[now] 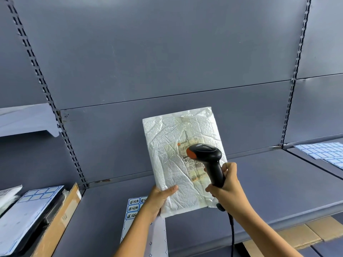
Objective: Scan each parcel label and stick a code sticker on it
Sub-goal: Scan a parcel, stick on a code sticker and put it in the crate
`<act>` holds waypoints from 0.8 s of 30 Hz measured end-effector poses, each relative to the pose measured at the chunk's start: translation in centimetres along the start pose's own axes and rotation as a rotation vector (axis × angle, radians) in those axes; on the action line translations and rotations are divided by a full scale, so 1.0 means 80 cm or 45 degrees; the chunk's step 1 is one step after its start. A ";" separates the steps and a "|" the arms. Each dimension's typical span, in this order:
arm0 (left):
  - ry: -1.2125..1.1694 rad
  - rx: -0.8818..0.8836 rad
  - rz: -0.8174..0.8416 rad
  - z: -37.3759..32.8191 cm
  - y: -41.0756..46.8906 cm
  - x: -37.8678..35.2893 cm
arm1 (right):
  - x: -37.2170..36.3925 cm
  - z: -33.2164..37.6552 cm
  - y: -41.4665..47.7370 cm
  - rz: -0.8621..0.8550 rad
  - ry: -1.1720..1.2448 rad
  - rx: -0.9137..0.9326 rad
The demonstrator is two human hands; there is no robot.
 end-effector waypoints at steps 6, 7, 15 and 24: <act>-0.024 -0.003 -0.003 0.000 0.001 -0.001 | -0.002 0.001 0.002 0.010 -0.029 -0.007; -0.023 -0.004 -0.011 0.000 0.001 -0.001 | -0.001 0.000 0.002 0.012 -0.029 -0.006; -0.016 -0.010 -0.009 -0.002 0.000 -0.003 | 0.000 0.003 0.001 0.024 -0.048 -0.011; -0.087 -0.007 -0.038 0.000 0.003 -0.002 | 0.024 -0.003 0.010 -0.134 0.575 -0.228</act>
Point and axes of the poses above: each hand's wrist, its own y-axis towards the middle knuckle, its own x-axis out of the back of the hand, z = x × y, the point moved 5 cm from there along y, towards the middle knuckle, and after that the axes turned 9 degrees about -y, right-handed, at the moved point
